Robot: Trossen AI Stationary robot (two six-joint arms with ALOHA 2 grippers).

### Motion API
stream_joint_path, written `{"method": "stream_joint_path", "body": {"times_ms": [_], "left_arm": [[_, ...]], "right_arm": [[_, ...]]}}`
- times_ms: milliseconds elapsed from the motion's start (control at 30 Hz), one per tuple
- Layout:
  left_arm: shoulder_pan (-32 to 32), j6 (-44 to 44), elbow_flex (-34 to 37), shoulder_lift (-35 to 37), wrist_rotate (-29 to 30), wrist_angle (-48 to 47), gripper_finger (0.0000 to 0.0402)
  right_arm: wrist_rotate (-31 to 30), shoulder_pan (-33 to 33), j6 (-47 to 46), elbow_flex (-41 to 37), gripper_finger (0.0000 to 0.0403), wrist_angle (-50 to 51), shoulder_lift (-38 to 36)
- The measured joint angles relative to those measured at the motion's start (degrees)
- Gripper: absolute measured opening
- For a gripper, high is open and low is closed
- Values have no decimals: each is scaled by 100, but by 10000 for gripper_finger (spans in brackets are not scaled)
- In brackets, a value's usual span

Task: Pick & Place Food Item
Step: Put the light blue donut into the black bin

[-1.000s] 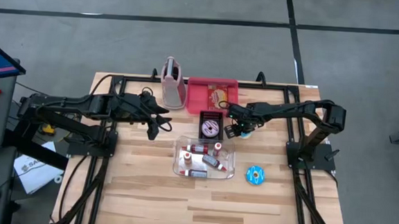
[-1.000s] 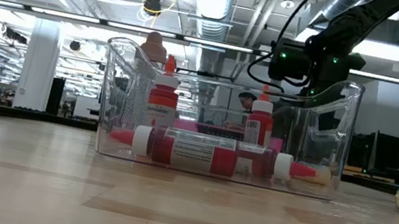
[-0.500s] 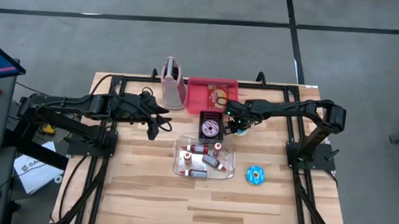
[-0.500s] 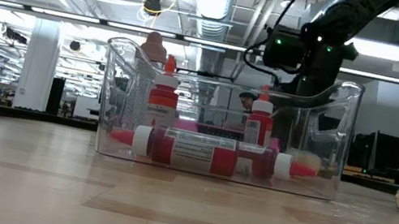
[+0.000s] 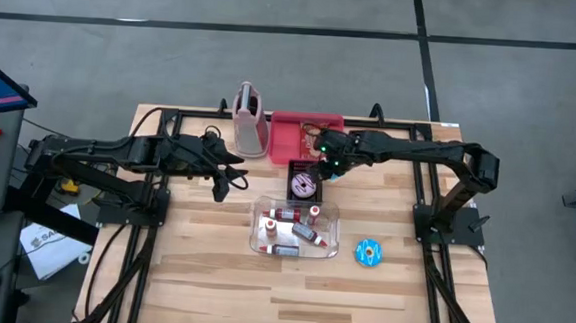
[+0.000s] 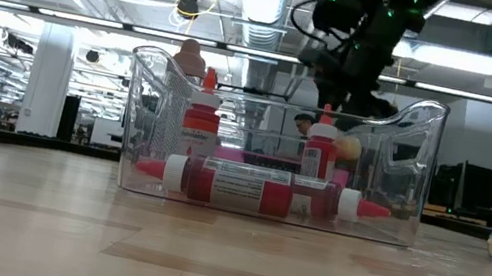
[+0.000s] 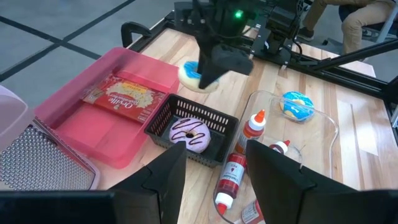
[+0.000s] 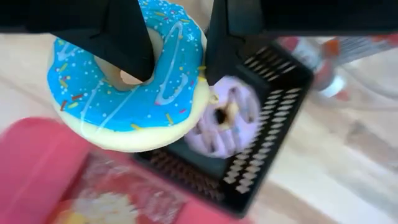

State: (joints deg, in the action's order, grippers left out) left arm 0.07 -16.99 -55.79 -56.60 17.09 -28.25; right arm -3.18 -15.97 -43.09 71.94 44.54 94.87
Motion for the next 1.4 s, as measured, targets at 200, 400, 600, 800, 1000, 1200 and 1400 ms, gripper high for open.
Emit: {"method": "stream_joint_path", "body": {"times_ms": [200,400,600,800,1000,1200,1400], "left_arm": [[0,1,0,0,0,-2,164],[-1,0,0,-2,1,-2,164],[1,0,0,0,0,0,164],[-1,-27,0,0,0,-2,164],[-4,-128,0,29,-8,-64,164],[9,-138,-7,183,0,-68,164],[16,-142,-2,347,4,-112,164]], "right_arm": [[112,138,-247,51,130,-139,8],[184,188,-455,53,117,-558,11],[265,202,-456,63,115,-1046,107],[481,291,-347,406,115,-954,645],[406,278,88,1309,121,-481,1416],[297,175,398,1679,143,-72,1869],[321,38,535,1666,158,10,1895]]}}
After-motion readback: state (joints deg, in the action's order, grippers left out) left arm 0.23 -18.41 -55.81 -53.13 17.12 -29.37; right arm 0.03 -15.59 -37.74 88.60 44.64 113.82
